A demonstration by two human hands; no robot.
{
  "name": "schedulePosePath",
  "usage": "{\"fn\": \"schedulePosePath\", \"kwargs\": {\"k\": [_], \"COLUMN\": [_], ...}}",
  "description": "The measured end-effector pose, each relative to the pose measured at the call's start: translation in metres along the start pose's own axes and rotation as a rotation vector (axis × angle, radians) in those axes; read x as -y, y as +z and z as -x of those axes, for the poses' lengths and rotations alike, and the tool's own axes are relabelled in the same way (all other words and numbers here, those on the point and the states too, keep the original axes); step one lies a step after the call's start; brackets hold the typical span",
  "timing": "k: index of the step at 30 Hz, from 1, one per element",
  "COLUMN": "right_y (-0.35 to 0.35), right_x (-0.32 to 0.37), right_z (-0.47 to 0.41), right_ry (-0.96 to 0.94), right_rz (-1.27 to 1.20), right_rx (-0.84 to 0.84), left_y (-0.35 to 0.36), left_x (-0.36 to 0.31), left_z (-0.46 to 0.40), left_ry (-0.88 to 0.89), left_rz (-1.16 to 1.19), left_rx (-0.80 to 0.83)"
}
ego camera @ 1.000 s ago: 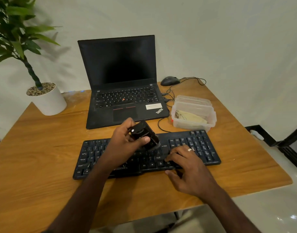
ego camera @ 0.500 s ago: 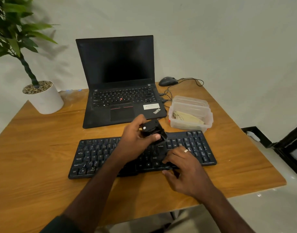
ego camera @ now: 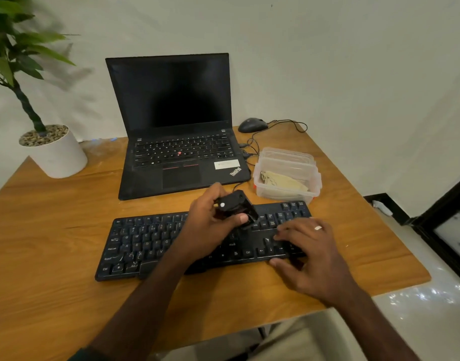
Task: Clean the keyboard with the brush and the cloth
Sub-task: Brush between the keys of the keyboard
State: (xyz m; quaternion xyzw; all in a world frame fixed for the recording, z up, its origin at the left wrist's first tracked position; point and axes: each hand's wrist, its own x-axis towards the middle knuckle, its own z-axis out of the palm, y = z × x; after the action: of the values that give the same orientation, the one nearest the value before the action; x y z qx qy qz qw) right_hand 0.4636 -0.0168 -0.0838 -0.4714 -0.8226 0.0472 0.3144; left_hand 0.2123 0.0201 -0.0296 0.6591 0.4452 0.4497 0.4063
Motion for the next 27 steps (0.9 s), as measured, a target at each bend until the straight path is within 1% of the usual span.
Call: {"fn": "schedulePosePath", "kwargs": {"k": [2,5,12,15,18,21,23,25,27], "right_y": [-0.009,-0.007,0.012,0.022,0.025,0.023,0.021,0.020,0.020], "right_x": [-0.014,-0.018,0.005,0.018,0.021,0.021,0.022,0.022,0.021], "right_z": [0.003,0.000,-0.008,-0.013,-0.014,-0.013,-0.012,-0.014,-0.015], "right_ry": [0.100,0.152,0.099,0.087,0.099,0.113,0.135,0.188,0.229], "right_rz": [0.078,-0.017,-0.135,-0.162,-0.184,-0.209,-0.225,-0.239,-0.253], "right_rx": [0.047,0.115,0.132,0.131,0.106,0.093,0.082,0.056,0.034], "left_y": [-0.012,-0.023,-0.044,-0.036,-0.017,-0.006,-0.013,-0.027,-0.037], "left_x": [0.000,-0.002,-0.007,-0.009,-0.005,-0.001,0.001,0.001,0.001], "left_z": [0.002,0.005,0.006,0.008,0.007,0.008,0.010,0.012,0.013], "left_ry": [-0.026,-0.039,-0.069,-0.082,-0.047,-0.013,-0.022,-0.061,-0.086], "left_rz": [0.002,-0.062,-0.142,-0.097,-0.080,-0.046,-0.002,0.032,0.029], "left_rx": [0.017,0.085,0.189,0.231,0.185,0.058,-0.012,-0.019,0.020]}}
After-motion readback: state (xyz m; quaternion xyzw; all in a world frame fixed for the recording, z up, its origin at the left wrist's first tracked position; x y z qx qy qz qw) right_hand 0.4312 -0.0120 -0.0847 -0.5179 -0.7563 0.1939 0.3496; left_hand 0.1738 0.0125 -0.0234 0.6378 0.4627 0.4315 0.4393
